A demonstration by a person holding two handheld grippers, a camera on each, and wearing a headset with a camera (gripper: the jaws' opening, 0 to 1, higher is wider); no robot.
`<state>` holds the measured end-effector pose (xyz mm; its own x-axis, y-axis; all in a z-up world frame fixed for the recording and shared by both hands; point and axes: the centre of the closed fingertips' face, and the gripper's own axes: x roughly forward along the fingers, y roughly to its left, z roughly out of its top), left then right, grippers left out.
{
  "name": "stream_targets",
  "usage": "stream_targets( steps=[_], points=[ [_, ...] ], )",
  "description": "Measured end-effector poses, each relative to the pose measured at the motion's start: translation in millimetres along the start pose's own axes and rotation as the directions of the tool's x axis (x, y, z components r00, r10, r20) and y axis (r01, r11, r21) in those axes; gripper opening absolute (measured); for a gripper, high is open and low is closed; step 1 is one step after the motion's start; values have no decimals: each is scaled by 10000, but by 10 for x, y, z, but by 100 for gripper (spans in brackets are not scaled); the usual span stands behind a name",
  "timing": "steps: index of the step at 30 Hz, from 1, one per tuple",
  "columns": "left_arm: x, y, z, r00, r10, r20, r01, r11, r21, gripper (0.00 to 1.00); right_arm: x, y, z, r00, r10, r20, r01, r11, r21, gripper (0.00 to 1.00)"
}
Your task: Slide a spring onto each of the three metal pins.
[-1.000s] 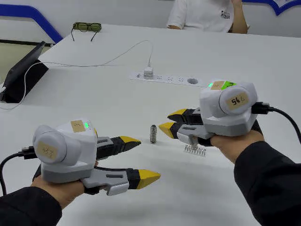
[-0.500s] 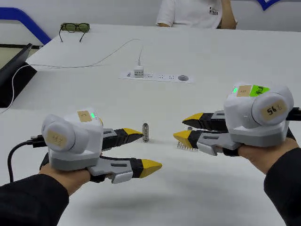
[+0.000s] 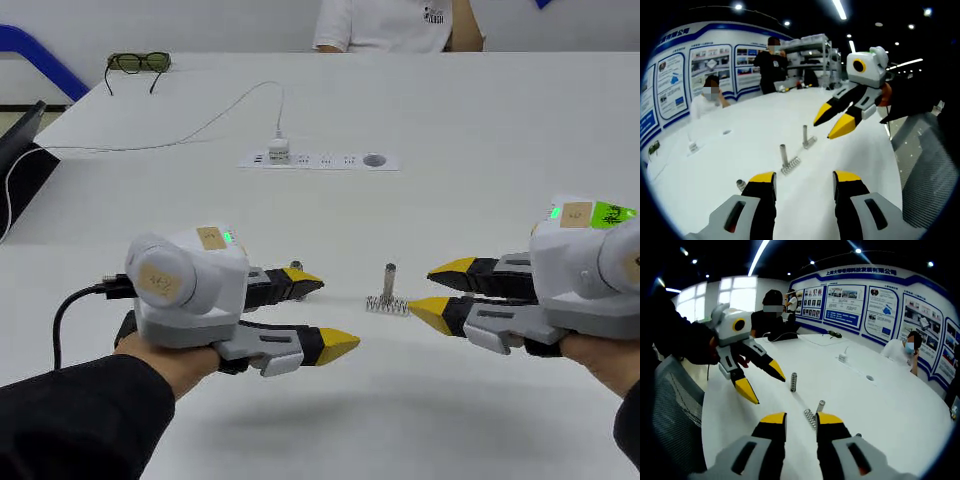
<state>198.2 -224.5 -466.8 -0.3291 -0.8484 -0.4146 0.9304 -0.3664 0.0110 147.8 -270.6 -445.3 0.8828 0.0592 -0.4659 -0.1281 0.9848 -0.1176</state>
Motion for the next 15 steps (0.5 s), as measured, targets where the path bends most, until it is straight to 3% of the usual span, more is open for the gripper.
stream_targets(
  steps=[15],
  points=[
    [437,99,-47,9947,-164,-1011,205,9990,400,39,-267,-75,-172,9975,-704,83,695,9943,813,25]
  ],
)
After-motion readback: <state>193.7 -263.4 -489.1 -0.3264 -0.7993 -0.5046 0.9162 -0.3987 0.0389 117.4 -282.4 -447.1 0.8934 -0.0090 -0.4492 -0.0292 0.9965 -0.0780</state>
